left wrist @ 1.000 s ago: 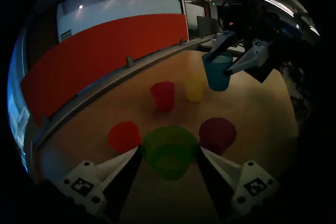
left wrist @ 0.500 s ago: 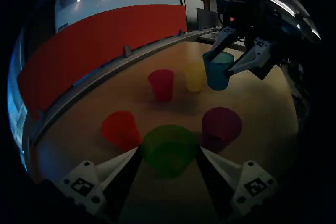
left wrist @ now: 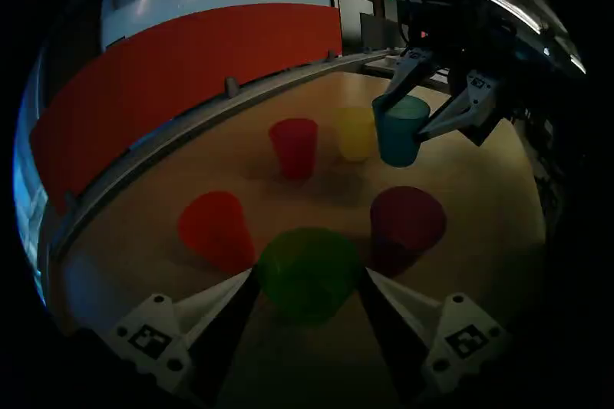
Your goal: Pour water
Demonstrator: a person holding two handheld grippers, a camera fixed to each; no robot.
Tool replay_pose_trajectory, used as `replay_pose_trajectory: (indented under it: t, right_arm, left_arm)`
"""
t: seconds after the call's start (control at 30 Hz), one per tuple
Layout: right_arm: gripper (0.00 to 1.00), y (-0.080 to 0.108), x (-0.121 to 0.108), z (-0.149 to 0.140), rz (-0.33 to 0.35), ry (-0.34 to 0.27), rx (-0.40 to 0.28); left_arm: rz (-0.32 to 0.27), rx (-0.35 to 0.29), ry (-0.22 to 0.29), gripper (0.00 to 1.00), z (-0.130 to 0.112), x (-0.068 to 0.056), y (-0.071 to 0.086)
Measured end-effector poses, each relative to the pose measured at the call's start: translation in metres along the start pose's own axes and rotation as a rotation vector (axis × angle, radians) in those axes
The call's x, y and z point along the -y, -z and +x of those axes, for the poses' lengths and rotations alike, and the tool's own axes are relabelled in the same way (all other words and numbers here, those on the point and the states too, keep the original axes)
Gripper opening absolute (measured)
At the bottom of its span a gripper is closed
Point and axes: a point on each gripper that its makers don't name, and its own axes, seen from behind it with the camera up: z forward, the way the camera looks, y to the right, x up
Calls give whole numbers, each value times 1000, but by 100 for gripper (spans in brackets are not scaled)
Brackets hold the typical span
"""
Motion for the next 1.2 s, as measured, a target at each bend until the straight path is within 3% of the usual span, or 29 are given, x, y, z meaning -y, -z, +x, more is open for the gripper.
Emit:
replay_pose_trajectory:
  t: [0.67,1.2]
  right_arm:
    - [93,-15,1,-16,-13,1,32]
    - [93,-28,5,-36,-9,-18,53]
  left_arm:
    - [-8,-19,48,88,-9,2,2]
    - [-17,-18,52,89,-10,3,3]
